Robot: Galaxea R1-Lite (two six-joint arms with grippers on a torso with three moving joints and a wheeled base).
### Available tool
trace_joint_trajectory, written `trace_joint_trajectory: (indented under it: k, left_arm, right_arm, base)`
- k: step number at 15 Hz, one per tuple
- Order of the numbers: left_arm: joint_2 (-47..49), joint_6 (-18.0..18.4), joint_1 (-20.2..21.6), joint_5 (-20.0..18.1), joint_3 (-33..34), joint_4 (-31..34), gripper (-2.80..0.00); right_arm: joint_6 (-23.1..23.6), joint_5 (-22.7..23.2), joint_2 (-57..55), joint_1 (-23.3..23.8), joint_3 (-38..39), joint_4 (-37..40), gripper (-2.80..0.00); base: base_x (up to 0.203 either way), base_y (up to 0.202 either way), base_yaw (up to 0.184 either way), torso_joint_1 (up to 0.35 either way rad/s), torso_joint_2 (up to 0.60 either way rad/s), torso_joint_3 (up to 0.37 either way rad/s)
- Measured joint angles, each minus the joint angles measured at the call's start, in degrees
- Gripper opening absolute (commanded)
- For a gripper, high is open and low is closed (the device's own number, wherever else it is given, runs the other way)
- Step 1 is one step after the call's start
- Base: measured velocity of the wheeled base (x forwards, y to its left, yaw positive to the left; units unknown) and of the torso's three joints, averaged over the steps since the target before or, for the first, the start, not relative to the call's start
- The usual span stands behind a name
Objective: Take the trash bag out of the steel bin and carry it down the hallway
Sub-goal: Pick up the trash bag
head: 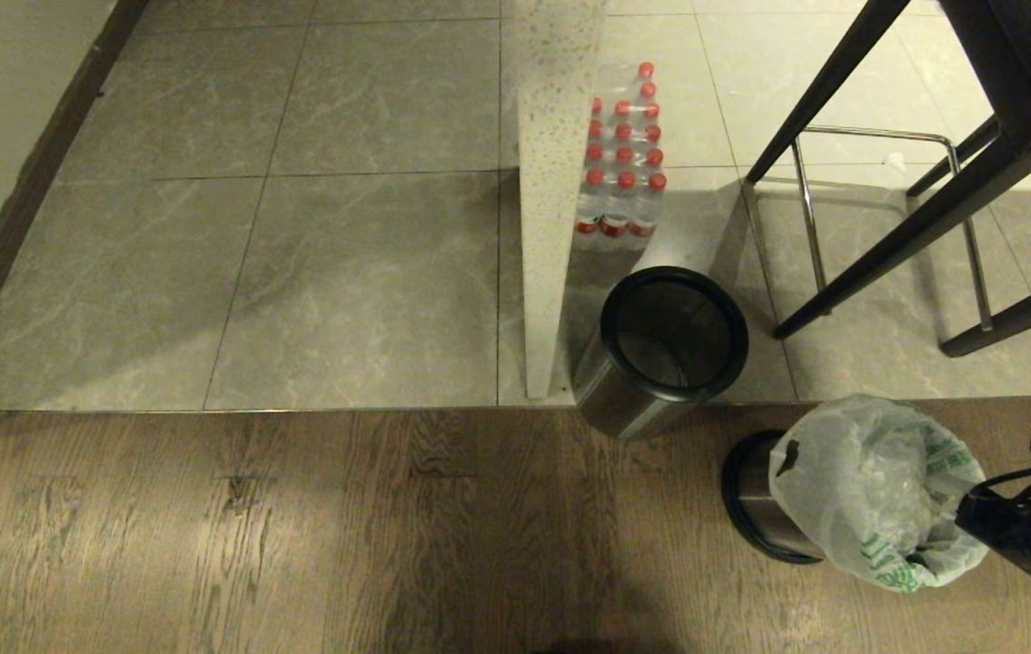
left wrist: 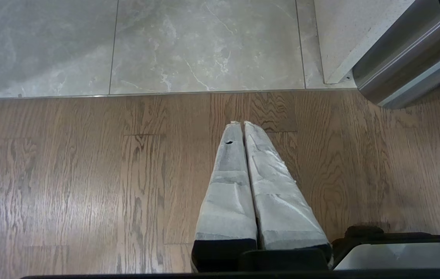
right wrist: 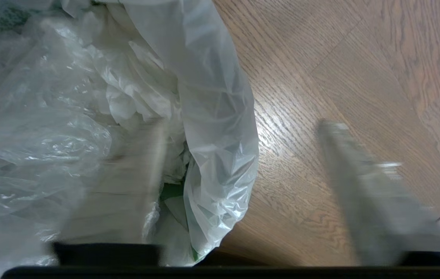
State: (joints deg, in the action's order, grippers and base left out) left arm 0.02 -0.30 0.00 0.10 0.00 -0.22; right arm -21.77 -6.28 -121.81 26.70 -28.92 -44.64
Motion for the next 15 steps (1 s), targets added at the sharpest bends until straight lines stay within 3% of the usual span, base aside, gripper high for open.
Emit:
trace_joint_trajectory:
  k: [10,15]
  left_arm:
    - [0.0,0.0,0.0,0.0,0.0,0.0,-2.8]
    - [0.0,0.0,0.0,0.0,0.0,0.0,-2.8]
  right_arm:
    - [1.1,-0.2,1.1,-0.9,0.3,0.4,-2.8]
    - [8.1,-0.6,8.1,-0.9,5.3,0.5,-2.8]
  base:
    - [0.0,0.0,0.0,0.0,0.0,0.0]
    - [0.0,0.0,0.0,0.0,0.0,0.0]
